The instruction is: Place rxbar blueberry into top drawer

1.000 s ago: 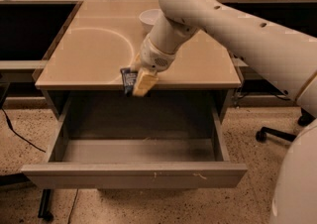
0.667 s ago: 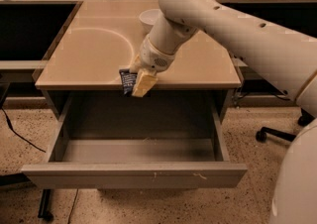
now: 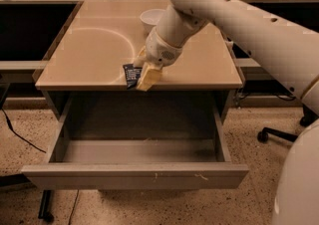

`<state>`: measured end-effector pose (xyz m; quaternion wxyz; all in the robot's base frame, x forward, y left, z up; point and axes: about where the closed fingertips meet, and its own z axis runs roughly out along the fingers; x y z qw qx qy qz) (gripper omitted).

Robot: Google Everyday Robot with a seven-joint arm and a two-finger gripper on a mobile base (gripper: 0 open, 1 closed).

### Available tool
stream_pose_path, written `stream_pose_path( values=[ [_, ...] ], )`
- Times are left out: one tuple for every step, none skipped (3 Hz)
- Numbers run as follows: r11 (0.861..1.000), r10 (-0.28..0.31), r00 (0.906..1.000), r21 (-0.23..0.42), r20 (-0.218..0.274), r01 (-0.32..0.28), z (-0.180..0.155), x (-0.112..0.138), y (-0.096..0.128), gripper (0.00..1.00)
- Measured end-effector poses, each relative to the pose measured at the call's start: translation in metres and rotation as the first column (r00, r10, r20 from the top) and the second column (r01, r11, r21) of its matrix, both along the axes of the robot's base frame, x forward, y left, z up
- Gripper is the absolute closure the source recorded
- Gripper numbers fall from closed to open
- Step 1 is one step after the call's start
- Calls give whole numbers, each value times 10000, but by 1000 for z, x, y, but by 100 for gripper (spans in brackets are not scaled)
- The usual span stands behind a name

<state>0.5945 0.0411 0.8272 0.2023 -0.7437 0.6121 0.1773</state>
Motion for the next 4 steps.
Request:
stream_pose_path(
  values=[
    [9975,-713,9972,-22,-231,713,47,-7,-52,100],
    [9833,-1740,9833,-639,-535,1706,98,-26,-105,100],
    [9621,-2696,9619,-564,-459,2669,127,-10,-129,100],
    [9602,-2775,9602,-409,-314,2762,127,-4,-125,100]
  ],
)
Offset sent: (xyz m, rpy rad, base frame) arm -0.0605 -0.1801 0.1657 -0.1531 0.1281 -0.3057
